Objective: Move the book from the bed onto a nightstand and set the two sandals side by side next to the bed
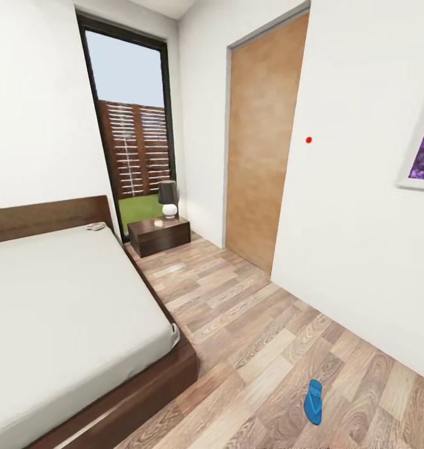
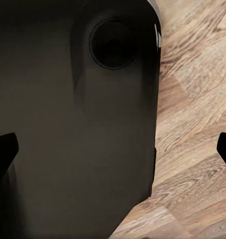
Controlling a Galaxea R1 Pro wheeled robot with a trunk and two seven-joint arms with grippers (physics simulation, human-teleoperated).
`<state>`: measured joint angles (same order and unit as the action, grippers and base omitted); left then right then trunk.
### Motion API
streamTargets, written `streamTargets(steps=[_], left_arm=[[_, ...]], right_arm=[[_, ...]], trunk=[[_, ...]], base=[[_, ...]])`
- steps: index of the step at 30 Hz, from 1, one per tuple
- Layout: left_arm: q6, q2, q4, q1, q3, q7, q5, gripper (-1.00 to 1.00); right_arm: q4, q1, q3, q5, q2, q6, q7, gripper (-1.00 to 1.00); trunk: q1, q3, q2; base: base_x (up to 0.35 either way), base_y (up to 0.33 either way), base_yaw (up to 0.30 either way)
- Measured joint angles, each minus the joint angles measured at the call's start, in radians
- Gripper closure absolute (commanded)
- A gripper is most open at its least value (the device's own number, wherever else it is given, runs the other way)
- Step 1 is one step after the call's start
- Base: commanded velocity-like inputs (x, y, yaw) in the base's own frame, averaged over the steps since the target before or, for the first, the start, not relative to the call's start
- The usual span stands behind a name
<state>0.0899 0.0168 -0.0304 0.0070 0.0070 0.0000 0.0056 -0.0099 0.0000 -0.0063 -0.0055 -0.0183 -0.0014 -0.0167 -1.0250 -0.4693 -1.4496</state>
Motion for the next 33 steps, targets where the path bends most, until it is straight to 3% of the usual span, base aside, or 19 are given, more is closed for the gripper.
streamTargets(steps=[33], left_arm=[[0.001, 0.002, 0.0, 0.0, -0.001, 0.0, 0.0, -1.0]], right_arm=[[0.0, 0.0, -0.001, 0.0, 0.0, 0.0, 0.0, -1.0]], trunk=[[0.0, 0.0, 0.0]], base=[[0.0, 0.0, -0.188]])
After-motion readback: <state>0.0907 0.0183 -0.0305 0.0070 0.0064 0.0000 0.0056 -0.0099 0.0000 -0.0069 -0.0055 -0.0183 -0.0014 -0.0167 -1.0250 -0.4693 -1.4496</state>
